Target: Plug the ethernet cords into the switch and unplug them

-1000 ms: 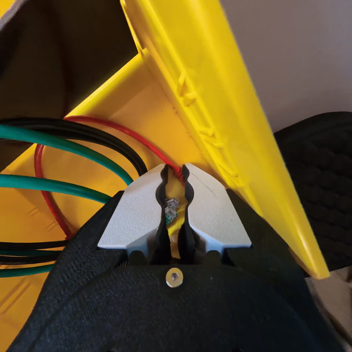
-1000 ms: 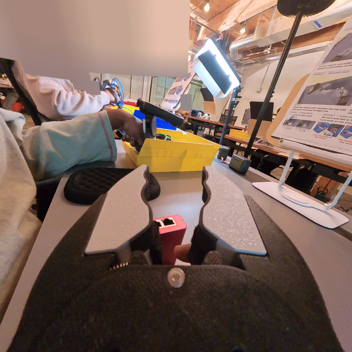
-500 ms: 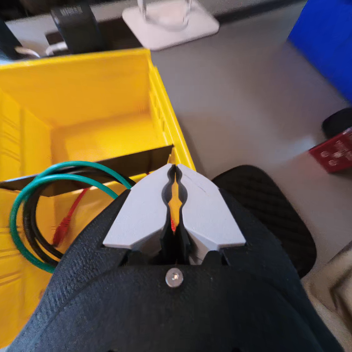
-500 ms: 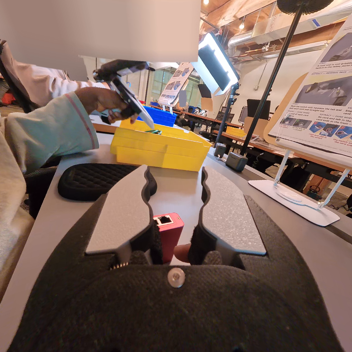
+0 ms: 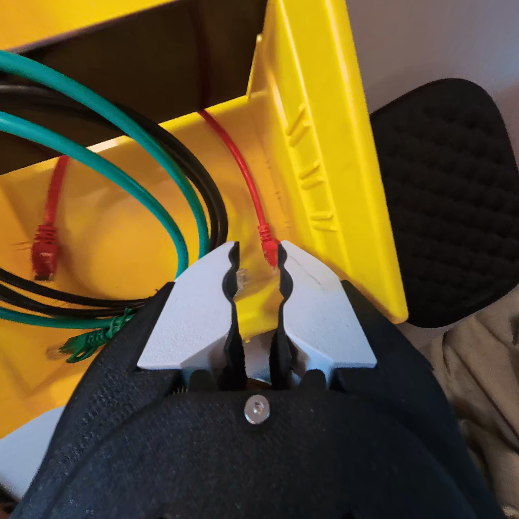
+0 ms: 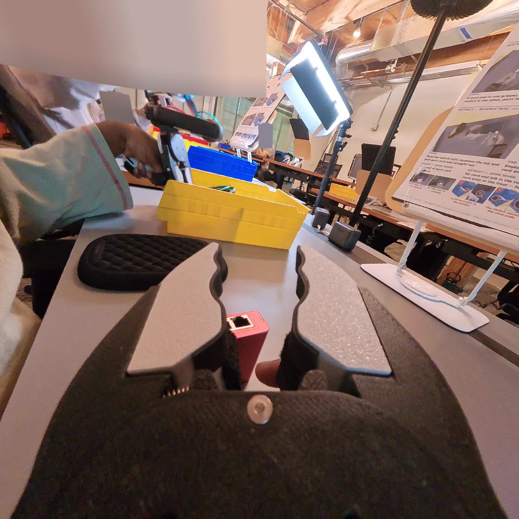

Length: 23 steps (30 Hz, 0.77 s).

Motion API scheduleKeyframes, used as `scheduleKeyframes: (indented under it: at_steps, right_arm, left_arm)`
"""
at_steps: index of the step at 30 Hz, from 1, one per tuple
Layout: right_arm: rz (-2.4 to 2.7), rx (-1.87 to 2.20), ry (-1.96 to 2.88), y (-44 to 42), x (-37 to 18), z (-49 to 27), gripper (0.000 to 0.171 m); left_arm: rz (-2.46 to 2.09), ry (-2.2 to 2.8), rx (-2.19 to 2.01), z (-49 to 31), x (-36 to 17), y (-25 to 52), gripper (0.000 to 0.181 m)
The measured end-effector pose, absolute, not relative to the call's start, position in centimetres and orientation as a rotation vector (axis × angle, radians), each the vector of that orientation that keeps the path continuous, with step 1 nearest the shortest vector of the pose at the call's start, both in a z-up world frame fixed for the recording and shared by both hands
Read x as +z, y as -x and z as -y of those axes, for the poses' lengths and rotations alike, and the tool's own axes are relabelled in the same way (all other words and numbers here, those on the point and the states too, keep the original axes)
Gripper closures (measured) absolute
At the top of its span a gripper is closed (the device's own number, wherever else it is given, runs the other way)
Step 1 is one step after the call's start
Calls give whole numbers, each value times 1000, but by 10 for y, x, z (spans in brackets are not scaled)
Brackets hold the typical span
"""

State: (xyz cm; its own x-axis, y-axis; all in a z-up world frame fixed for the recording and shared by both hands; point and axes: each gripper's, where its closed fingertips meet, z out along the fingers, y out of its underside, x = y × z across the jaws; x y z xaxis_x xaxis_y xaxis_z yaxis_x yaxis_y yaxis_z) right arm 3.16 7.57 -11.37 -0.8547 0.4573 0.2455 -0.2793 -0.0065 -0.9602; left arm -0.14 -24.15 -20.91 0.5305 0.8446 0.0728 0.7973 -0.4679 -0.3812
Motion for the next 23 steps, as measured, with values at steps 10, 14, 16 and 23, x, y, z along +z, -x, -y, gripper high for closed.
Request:
scheduleKeyframes:
  at_steps: [10,14,16,23]
  right_arm:
    - [1892,1740,190,-20,-129,-64,121]
    - [1953,1631,143,-18,-139,-56,121]
    - [1963,1587,120,-17,-143,-54,121]
    - [1917,1591,101,-18,-140,-57,122]
  left_arm:
    - [1289,2697,-11,244,-232,-7,155]
    - [1279,2845,-38,250,-238,-7,164]
    - [1266,2840,-70,250,-237,-7,165]
    - [1201,2832,17,260,-203,-2,167]
